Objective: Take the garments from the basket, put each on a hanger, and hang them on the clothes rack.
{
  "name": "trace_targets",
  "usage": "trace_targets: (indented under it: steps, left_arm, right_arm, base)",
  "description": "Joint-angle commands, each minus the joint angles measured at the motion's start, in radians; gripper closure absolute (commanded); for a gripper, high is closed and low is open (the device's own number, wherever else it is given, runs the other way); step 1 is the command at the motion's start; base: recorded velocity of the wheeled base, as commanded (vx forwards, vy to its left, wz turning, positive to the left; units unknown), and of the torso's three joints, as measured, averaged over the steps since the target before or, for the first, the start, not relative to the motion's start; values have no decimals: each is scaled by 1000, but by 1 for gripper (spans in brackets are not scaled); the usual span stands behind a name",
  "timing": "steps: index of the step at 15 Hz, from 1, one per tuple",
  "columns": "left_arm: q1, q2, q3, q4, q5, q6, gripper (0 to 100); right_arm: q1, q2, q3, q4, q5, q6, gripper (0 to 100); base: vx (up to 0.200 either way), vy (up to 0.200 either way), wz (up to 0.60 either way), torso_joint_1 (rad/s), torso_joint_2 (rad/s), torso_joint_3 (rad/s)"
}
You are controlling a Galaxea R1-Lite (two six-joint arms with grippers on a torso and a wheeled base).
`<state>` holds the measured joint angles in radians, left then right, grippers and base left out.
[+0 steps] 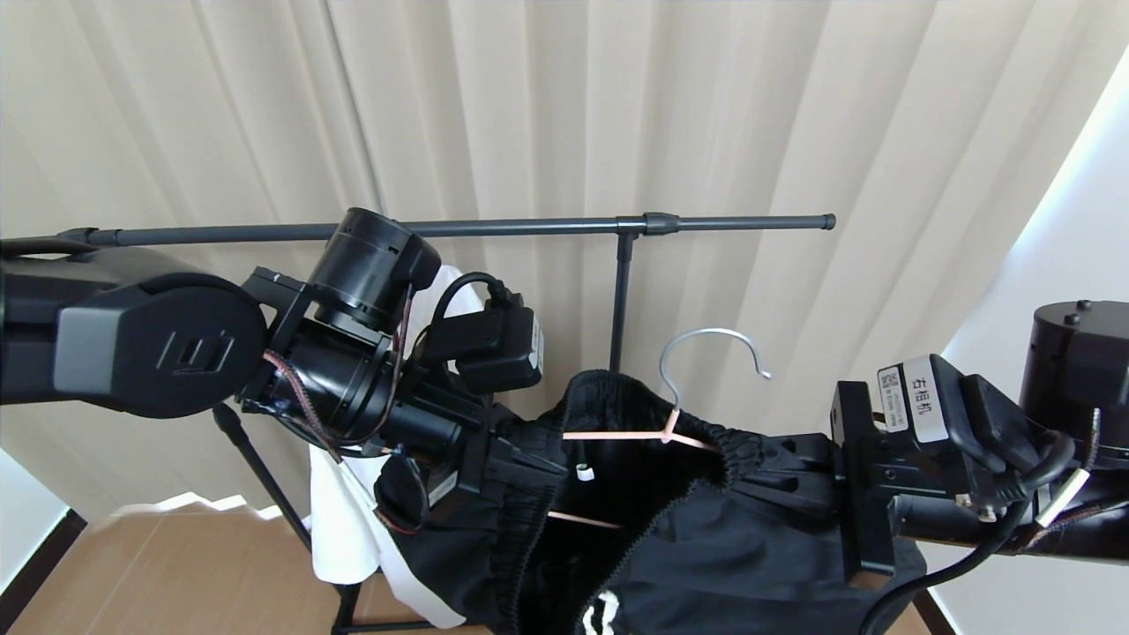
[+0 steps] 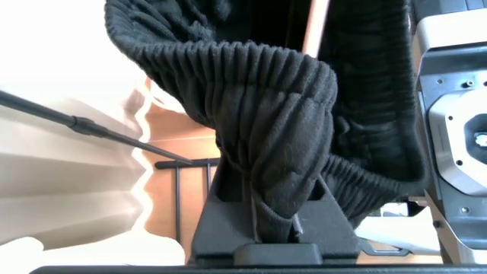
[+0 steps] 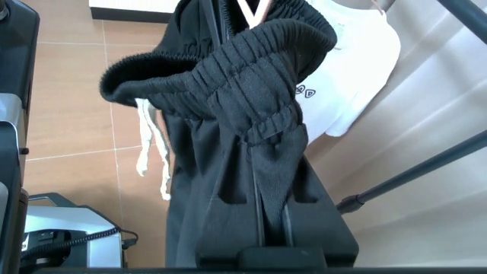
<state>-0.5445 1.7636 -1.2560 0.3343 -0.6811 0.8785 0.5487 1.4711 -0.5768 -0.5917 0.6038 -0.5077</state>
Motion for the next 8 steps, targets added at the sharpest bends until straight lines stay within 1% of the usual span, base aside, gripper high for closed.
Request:
trace_targets:
  steps: [1,3,4,6,8]
  left_arm:
    - [5,-6,3,-3,-2,0,100]
    - [5,-6,3,-3,0,0,100]
    - [5,-6,3,-3,0,0,100]
    - [6,-7,3,-4,0,-1,100]
    - [9,-16,3,-4,0,-3,100]
  right_arm:
    - [-1,17,-8,0,-3,0,100]
    - [-3,35,-15,0,-4,18,100]
    - [-3,37,-15,1,-4,29,0]
    - [-6,28,-12,1,2,51,0]
    - [-18,26,-11,1,4,52,0]
  base:
    - [0,0,0,0,0,0]
    - [0,0,0,0,0,0]
    - [0,0,0,0,0,0]
    - [0,0,0,0,0,0]
    - [0,0,0,0,0,0]
